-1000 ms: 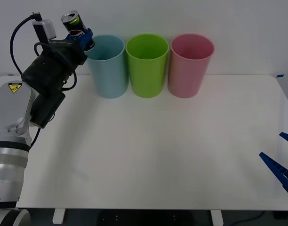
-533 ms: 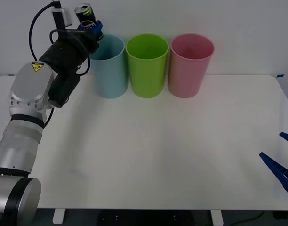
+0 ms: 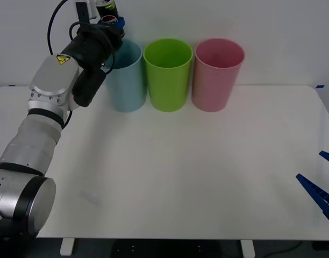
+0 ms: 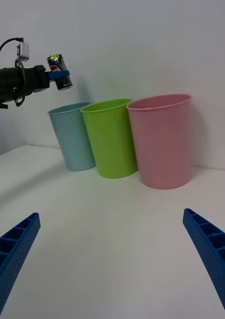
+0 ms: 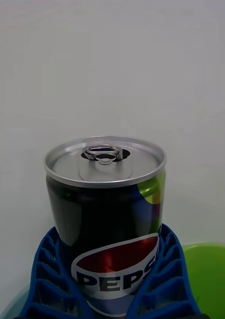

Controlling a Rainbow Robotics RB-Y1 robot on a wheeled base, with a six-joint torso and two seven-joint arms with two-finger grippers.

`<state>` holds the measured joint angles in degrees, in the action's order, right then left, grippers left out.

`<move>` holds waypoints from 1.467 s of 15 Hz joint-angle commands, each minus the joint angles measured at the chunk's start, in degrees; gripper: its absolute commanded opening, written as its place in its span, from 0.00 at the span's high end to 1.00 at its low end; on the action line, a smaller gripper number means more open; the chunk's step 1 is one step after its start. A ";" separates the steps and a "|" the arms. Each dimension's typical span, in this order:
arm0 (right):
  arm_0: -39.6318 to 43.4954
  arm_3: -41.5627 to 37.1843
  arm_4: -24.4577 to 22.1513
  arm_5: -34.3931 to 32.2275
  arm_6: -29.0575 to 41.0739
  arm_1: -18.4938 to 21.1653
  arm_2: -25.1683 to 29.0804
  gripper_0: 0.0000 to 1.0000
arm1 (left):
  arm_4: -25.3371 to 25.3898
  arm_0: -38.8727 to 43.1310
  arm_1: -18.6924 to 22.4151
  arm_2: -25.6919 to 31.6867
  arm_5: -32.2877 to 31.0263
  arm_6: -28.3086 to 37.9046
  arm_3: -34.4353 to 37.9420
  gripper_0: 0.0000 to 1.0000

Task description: Grasp the object on the table and drop it into the matching bin: aluminum can to the light blue bin, PET bottle to the pink bin.

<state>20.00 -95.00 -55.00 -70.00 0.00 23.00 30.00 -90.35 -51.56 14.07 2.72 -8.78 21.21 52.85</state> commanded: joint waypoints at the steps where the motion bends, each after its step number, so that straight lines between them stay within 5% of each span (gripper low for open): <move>1: 0.00 0.00 0.00 0.00 0.00 0.00 0.00 0.00 | -0.18 -0.03 -0.62 0.00 1.14 -0.56 -0.03 1.00; 4: 0.00 0.00 0.00 0.00 0.00 0.00 0.00 0.00 | -0.09 -0.03 -0.88 0.00 1.49 -1.00 -0.03 0.99; 6: 0.00 0.00 0.00 0.00 0.00 0.00 0.00 0.00 | 0.09 -0.03 -0.80 0.18 1.49 -1.09 -0.03 0.84; 8: 0.00 0.00 0.00 0.00 0.00 0.00 0.00 0.00 | 0.18 -0.03 -0.80 0.35 1.49 -1.09 -0.03 0.02; 18: 0.00 0.00 0.00 0.00 0.00 0.00 0.00 0.00 | 2.46 0.50 -0.53 0.62 0.52 -0.65 0.14 0.00; 22: 0.00 0.00 0.00 0.00 0.00 0.00 0.00 0.00 | 8.79 3.92 1.14 -0.26 -2.55 -1.35 4.80 0.00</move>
<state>20.00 -95.00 -55.00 -70.00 0.00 23.00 30.00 -83.26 -48.91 14.76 2.93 -10.93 20.02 55.85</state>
